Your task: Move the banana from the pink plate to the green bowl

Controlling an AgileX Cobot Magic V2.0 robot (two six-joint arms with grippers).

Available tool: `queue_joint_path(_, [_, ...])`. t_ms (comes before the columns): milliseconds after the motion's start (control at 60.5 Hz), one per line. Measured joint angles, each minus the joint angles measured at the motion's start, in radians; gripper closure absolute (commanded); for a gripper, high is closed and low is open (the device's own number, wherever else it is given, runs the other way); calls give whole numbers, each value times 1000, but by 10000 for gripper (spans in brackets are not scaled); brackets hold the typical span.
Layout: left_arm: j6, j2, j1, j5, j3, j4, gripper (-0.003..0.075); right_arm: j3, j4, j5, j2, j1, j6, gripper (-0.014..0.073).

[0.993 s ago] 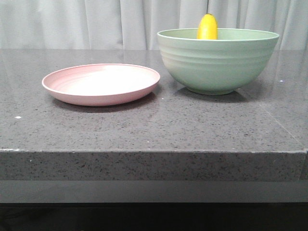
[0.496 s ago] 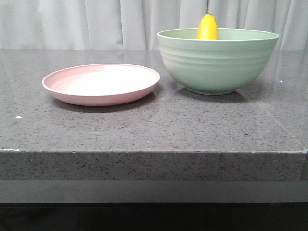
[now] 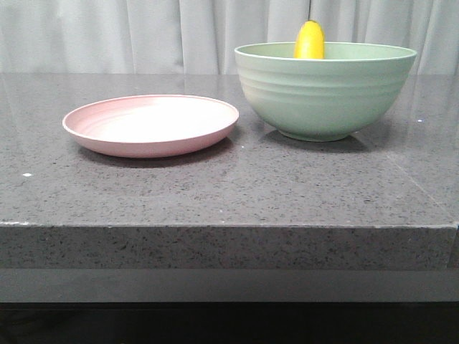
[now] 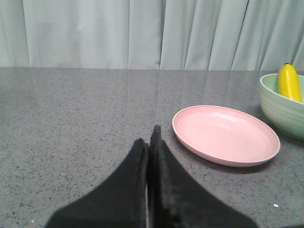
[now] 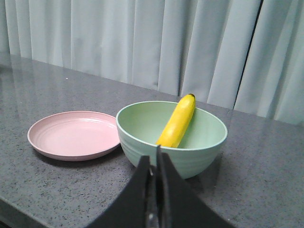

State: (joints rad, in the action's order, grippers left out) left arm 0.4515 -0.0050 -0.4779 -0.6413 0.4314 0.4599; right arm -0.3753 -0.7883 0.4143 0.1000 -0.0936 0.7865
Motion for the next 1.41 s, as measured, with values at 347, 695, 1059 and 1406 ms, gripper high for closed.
queue_joint_path(347, [-22, 0, 0, 6, -2, -19, 741, 0, 0, 0, 0, 0, 0, 654])
queue_joint_path(695, [-503, 0, 45, 133, -11, -424, 741, 0, 0, 0, 0, 0, 0, 654])
queue_joint_path(1059, [-517, 0, 496, 220, -273, -567, 741, 0, 0, 0, 0, 0, 0, 654])
queue_joint_path(1406, [-517, 0, 471, 426, -438, -539, 741, 0, 0, 0, 0, 0, 0, 654])
